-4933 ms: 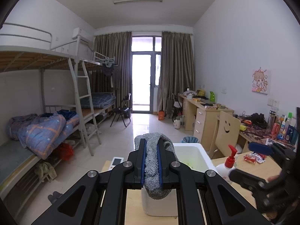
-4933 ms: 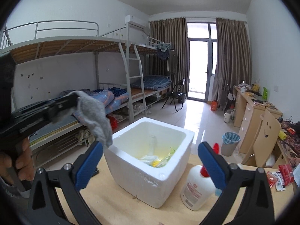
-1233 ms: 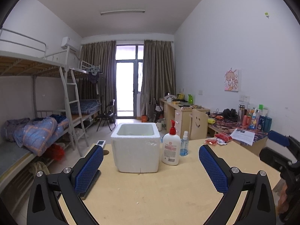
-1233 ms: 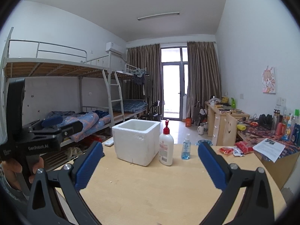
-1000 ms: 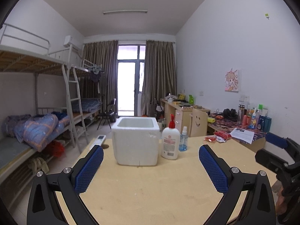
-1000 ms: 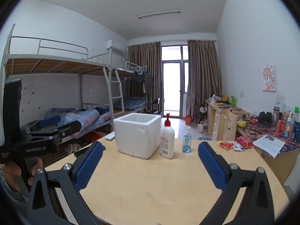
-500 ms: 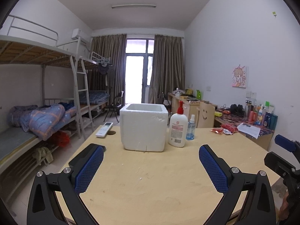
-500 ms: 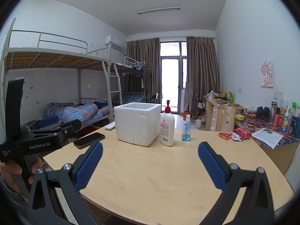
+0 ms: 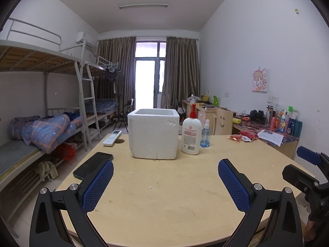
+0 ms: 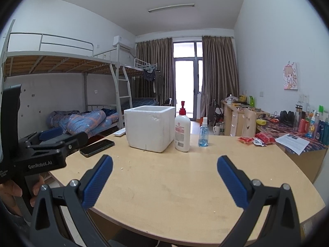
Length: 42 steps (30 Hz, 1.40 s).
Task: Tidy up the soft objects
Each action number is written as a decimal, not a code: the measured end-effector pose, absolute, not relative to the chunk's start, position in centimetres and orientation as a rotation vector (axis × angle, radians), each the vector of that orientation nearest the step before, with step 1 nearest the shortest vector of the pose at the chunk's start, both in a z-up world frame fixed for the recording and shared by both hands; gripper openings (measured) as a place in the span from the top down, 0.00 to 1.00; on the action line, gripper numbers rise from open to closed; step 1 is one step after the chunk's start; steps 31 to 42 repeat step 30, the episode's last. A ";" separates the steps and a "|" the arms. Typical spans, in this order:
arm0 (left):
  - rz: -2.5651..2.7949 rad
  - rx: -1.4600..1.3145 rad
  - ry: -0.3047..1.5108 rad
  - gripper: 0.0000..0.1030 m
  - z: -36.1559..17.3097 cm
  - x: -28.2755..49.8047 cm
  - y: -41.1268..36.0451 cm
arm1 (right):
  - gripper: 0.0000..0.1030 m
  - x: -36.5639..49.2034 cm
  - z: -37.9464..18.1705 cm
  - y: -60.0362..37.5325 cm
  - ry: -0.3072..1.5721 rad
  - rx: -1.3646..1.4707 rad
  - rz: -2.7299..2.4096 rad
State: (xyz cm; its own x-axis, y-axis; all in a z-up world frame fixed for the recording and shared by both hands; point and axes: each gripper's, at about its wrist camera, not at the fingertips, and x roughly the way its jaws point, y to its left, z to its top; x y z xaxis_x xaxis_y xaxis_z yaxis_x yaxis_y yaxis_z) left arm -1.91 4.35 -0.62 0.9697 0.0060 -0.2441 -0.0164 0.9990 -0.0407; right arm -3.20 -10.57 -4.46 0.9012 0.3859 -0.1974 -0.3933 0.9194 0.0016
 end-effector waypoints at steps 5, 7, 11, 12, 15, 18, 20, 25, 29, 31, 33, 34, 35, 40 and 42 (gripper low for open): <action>0.001 -0.032 0.231 0.01 -0.3 -2.4 3.8 | 0.00 -3.3 -4.3 -10.7 0.194 -0.033 0.404; -0.004 -0.031 0.231 0.01 -0.3 -2.3 3.7 | 0.01 -3.3 -4.3 -10.7 0.191 -0.030 0.408; -0.007 -0.030 0.240 0.01 -0.5 -2.1 3.7 | 0.00 -3.2 -4.4 -10.6 0.197 -0.033 0.417; -0.004 -0.029 0.240 0.01 -0.5 -2.2 3.7 | 0.01 -3.1 -4.5 -10.6 0.198 -0.032 0.419; -0.001 -0.031 0.241 0.01 -0.6 -2.2 3.7 | 0.00 -2.9 -4.7 -10.5 0.207 -0.030 0.429; 0.000 -0.036 0.250 0.01 -0.7 -2.1 3.8 | 0.00 -2.7 -4.8 -10.4 0.212 -0.028 0.429; 0.001 -0.034 0.252 0.01 -0.7 -2.2 3.8 | 0.01 -2.7 -4.8 -10.4 0.215 -0.026 0.429; 0.001 -0.034 0.251 0.01 -0.7 -2.1 3.8 | 0.00 -2.8 -4.9 -10.3 0.219 -0.027 0.428; 0.004 -0.039 0.249 0.01 -0.7 -2.1 3.9 | 0.00 -2.8 -4.8 -10.3 0.219 -0.029 0.430; 0.002 -0.043 0.248 0.01 -0.7 -2.1 3.9 | 0.00 -2.8 -4.8 -10.3 0.219 -0.029 0.429; 0.002 -0.043 0.248 0.01 -0.7 -2.1 3.9 | 0.00 -2.8 -4.8 -10.3 0.219 -0.029 0.429; 0.002 -0.043 0.248 0.01 -0.7 -2.1 3.9 | 0.00 -2.8 -4.8 -10.3 0.219 -0.029 0.429; 0.002 -0.043 0.248 0.01 -0.7 -2.1 3.9 | 0.00 -2.8 -4.8 -10.3 0.219 -0.029 0.429; 0.002 -0.043 0.248 0.01 -0.7 -2.1 3.9 | 0.00 -2.8 -4.8 -10.3 0.219 -0.029 0.429; 0.002 -0.043 0.248 0.01 -0.7 -2.1 3.9 | 0.00 -2.8 -4.8 -10.3 0.219 -0.029 0.429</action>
